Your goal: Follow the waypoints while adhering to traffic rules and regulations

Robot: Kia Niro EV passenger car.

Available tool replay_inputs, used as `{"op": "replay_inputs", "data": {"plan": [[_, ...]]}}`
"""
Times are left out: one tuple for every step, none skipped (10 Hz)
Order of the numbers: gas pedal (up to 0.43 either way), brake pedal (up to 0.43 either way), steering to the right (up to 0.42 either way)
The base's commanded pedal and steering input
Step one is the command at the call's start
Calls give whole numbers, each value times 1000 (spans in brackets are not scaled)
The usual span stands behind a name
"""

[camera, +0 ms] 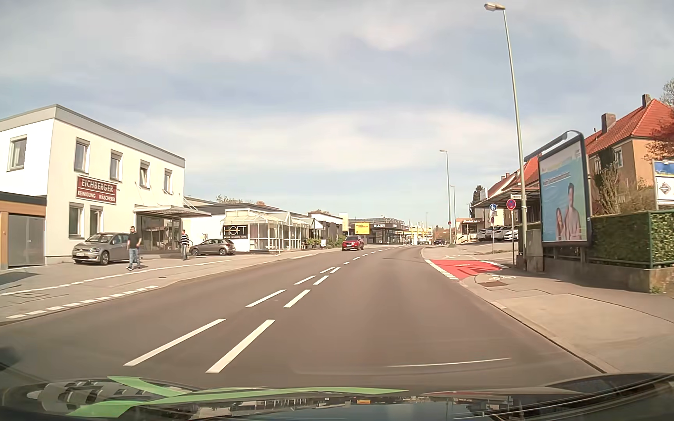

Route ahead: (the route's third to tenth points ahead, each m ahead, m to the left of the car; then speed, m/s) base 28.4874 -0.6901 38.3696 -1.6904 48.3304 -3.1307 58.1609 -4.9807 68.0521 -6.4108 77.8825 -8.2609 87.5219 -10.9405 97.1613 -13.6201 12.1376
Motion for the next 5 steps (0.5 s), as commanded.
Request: {"op": "replay_inputs", "data": {"plan": [[138,0,13],[150,0,12],[150,0,12],[150,0,12],[150,0,13]]}}
